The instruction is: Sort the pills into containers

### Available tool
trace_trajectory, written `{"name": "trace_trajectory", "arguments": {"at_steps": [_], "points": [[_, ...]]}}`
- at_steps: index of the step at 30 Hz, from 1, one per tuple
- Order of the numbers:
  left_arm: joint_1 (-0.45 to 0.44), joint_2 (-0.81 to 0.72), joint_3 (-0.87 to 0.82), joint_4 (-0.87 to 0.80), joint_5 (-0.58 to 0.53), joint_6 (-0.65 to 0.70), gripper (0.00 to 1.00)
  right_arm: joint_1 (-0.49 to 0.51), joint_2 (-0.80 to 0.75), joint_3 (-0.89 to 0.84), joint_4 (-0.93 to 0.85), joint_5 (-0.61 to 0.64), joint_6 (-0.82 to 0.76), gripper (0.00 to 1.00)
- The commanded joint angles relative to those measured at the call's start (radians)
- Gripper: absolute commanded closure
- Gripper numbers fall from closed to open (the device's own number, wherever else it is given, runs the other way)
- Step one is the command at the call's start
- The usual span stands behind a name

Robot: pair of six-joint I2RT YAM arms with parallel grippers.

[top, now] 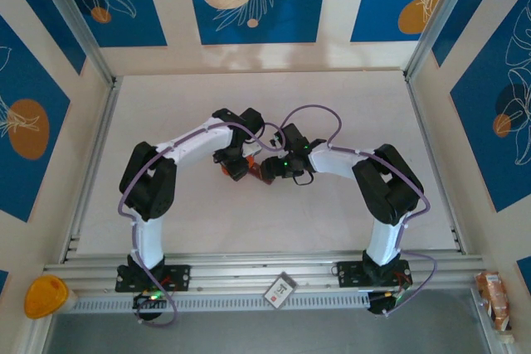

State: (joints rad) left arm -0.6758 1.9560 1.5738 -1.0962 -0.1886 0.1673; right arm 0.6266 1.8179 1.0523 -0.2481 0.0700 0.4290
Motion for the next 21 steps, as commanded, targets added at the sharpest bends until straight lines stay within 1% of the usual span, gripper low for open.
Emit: {"name": "trace_trajectory", "arguments": {"at_steps": [1,15,21], "points": [[-0.008,0.034,0.017,-0.05,-0.044,0.016,1.0,0.031,0.063,-0.038,-0.086,0.021,0.007,0.3],[-0.008,0.048,0.04,-0.066,-0.085,0.026,1.0,0.033,0.062,-0.044,-0.083,0.021,0.008,0.3],[-0.008,0.053,0.041,-0.069,-0.076,0.029,1.0,0.033,0.066,-0.044,-0.083,0.02,0.008,0.3]]}}
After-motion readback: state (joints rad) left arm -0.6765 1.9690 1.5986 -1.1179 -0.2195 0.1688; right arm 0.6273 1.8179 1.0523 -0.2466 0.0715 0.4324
